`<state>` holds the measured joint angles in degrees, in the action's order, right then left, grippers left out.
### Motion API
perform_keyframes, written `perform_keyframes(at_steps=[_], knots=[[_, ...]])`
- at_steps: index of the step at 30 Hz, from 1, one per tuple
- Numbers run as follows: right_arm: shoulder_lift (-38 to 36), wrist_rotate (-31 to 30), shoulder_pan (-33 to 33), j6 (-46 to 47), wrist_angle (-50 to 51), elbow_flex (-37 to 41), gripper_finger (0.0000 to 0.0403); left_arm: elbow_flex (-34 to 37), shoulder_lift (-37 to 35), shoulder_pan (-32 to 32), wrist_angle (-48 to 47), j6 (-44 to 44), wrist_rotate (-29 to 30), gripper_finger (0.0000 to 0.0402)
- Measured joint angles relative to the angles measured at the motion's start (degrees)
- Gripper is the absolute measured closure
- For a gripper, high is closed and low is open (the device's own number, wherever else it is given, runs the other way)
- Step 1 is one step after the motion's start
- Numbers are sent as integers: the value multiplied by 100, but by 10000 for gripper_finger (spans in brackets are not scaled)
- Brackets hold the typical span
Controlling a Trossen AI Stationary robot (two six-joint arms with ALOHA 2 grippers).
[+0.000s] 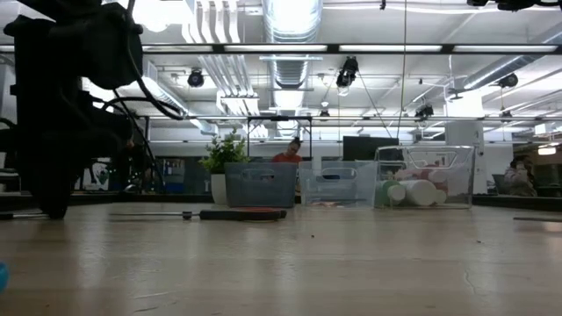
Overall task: Pick & Place Paint Supplies
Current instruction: Put the silver paint brush into the white transparent bin
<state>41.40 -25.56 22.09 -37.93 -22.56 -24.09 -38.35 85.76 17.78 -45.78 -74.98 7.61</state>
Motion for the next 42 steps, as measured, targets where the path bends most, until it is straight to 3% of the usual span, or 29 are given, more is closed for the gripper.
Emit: perform_keyframes(at_steps=[15,28,42], knots=[[0,0,1,13,1,1,115,-33,-22,9,36,491,-121,309],[1,0,2,8,1,1,115,-33,-64,331,76,449,-570,309],[0,0,0,27,-1,-1,115,66,-83,629,-8,297,-572,309]])
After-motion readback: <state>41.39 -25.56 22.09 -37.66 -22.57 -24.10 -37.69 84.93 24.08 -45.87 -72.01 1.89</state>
